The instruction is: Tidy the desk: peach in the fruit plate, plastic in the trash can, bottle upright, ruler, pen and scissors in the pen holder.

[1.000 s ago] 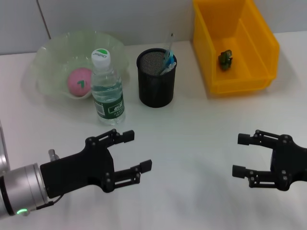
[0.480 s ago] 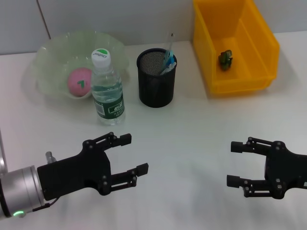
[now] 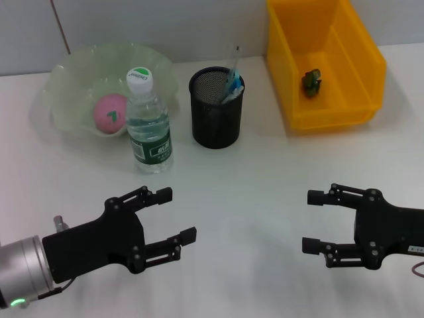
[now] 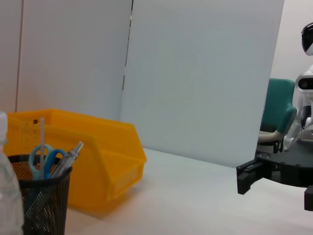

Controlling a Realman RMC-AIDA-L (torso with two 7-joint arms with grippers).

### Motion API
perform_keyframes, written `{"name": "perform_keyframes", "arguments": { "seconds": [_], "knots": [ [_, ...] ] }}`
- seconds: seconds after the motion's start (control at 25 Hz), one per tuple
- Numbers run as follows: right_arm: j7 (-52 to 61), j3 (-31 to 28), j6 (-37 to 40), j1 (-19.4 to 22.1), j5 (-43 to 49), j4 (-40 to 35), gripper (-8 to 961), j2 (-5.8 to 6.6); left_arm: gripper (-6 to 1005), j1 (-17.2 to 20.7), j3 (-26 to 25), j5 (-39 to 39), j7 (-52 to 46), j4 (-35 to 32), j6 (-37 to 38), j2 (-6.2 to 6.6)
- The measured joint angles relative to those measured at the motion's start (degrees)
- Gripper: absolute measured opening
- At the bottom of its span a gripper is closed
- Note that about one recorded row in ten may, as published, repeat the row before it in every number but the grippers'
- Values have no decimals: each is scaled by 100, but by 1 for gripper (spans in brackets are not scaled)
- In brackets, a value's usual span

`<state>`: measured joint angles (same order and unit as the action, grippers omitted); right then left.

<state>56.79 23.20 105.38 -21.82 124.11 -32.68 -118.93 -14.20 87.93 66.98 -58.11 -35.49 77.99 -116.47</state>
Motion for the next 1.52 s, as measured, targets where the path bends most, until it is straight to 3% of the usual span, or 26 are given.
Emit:
{"name": "perform_keyframes", "arguments": {
  "seconds": [1.52],
  "knots": [
    [-1, 137, -22, -25, 2, 105, 835, -13, 812, 140, -154, 86, 9, 51, 375, 61]
  ]
}}
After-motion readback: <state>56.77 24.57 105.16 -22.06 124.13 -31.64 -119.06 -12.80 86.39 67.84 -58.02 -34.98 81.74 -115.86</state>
